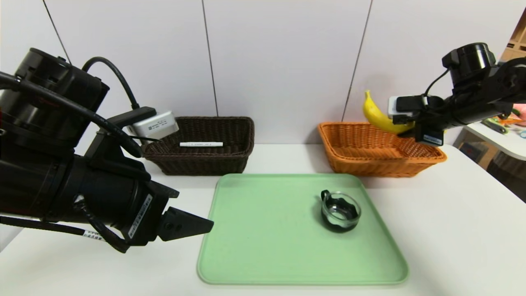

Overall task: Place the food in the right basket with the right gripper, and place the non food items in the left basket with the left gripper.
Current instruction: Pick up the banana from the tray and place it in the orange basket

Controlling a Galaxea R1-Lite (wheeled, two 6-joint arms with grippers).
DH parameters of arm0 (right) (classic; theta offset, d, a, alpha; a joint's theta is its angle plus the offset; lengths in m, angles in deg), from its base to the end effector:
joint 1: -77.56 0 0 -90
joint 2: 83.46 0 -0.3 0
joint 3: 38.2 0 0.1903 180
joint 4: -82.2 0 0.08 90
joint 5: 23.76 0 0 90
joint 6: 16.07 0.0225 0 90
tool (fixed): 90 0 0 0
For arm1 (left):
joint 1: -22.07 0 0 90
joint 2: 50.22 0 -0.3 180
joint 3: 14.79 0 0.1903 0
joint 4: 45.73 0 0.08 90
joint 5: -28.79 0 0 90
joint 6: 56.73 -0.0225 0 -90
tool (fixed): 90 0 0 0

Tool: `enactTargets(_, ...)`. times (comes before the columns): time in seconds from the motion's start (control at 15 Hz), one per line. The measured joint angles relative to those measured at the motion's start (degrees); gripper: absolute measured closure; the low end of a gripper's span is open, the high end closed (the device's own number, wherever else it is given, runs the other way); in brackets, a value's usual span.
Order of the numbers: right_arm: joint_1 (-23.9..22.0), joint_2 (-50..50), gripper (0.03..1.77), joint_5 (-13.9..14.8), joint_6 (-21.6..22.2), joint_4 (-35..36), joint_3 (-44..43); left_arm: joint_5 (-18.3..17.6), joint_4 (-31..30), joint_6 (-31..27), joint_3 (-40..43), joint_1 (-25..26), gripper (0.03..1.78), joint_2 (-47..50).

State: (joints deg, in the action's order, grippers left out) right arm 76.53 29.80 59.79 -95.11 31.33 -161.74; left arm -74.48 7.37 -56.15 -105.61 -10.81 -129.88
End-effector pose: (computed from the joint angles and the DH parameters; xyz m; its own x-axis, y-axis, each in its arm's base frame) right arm 0.3834 -0.0044 0.2430 0.7565 0.0988 -0.6465 -0.6515 0.2007 -0.7316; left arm 0.1724 -0.1176 0.2639 0.4834 -0.5858 -0.6505 0.6661 0.7283 -0.1609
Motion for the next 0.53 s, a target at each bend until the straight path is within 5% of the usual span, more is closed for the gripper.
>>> enactTargets(0.53,2.9,6.2,1.33,1.6,-2.9,-0.2,-3.3,0.0,-0.4,0.1,0.0,0.0,0.12,-0.2)
